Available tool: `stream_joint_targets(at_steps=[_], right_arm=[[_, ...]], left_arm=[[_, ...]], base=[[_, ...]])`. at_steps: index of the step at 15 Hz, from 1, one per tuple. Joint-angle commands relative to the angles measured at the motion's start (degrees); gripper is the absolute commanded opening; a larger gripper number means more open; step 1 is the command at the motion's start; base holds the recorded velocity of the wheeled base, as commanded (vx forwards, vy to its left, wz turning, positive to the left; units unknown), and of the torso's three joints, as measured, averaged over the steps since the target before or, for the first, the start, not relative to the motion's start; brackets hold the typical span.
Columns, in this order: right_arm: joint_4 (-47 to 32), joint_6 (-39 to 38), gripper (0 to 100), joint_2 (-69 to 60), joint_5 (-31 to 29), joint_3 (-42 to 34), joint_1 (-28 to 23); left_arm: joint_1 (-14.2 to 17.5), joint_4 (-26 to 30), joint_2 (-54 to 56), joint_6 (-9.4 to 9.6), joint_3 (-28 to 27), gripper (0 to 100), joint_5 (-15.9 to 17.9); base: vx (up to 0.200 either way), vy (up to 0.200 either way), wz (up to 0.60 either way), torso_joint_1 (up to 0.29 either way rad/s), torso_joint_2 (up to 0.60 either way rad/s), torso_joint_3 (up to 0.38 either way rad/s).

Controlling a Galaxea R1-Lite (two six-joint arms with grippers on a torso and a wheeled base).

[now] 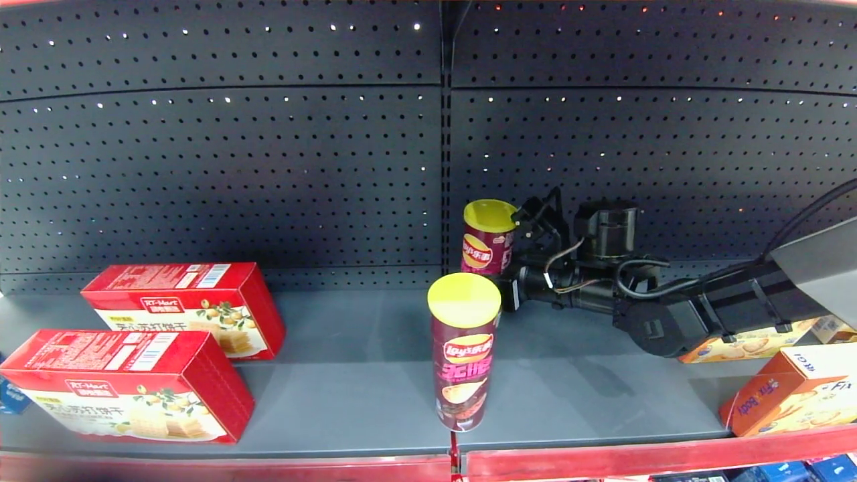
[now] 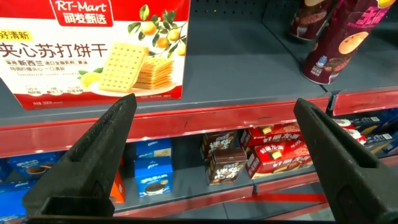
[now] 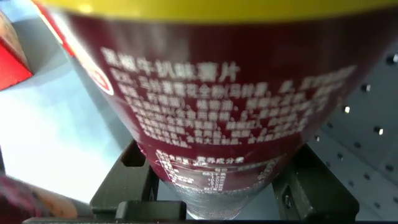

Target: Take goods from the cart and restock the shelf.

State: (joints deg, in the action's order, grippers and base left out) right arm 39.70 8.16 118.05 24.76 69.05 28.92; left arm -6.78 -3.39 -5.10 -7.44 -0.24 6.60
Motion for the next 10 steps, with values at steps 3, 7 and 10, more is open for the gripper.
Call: stream_joint_targets(at_steps=[3,7,10], right_arm=[[0.11,0.02,0,1.04,0.03,0.56,0.18],[0.20,0.02,0,1.30,0.03,0.56,0.70],[0.20,0.02,100,1.13,0.03,0.30,1.14]], left_arm=[[0.01,-0.04,-0.09,-0.12,-0.02,100,0.00],[0.01,-0.04,-0.09,-0.12,-0.02,100,0.00],[0.01,-0.04,-0.09,-0.30,-0.02,100,0.00]], base=[[0.000,0.000,0.00,0.000,0.00,0.000],[0.000,0.000,0.00,0.000,0.00,0.000],[0.000,0.000,0.00,0.000,0.00,0.000]])
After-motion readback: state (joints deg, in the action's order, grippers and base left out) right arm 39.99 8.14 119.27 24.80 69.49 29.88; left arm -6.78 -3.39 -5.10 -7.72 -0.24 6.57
